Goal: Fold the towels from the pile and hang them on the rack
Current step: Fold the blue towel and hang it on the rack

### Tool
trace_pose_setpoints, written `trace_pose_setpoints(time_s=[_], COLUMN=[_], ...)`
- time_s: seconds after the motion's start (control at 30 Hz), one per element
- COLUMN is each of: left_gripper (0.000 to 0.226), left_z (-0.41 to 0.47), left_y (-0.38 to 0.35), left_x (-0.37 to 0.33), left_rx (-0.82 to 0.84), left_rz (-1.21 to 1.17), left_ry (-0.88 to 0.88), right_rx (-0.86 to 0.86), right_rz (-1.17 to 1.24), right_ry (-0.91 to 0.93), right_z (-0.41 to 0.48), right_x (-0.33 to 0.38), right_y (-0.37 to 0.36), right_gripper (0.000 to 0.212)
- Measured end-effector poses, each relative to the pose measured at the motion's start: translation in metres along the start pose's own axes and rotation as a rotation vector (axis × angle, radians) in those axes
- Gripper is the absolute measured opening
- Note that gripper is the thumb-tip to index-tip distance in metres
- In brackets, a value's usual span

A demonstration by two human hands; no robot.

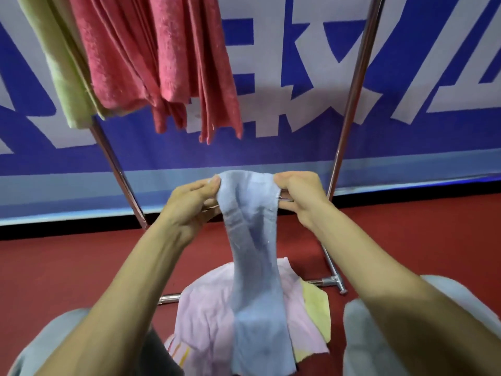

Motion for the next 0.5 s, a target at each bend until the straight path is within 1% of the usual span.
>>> trace_pose_setpoints(time_s=[0.13, 0.23, 0.37, 0.5], left_gripper=[0.016, 0.014, 0.012, 0.006], left_z=[-0.013, -0.024, -0.038, -0.036], left_y=[0.004, 0.003, -0.001, -0.005], left_x=[-0.001, 0.003, 0.003, 0.006], left_rx=[-0.068, -0.047, -0.002, -0.098], left_rz=[-0.062, -0.04, 0.034, -0.029], left_ry=[0.003, 0.001, -0.069, -0.055], right_rx=[0.046, 0.095, 0.174, 0.201], right_rz=[0.035, 0.024, -0.031, -0.096], right_ry=[-0.006, 0.016, 0.062, 0.148], right_z=[-0.013, -0.024, -0.036, -0.042], right_x=[0.006, 0.006, 0.0, -0.002], right_y=[0.003, 0.004, -0.001, -0.01], right_gripper=[0.014, 0.011, 0.007, 0.006])
Point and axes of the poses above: each hand's wrist, its own z-axis towards the middle knuckle, its own y-axis out of the back of the hand, x = y × z, the point moved 2 cm from there along z, towards the middle knuckle, and after that the axes turned 1 degree about -x, right-handed, at the moved point
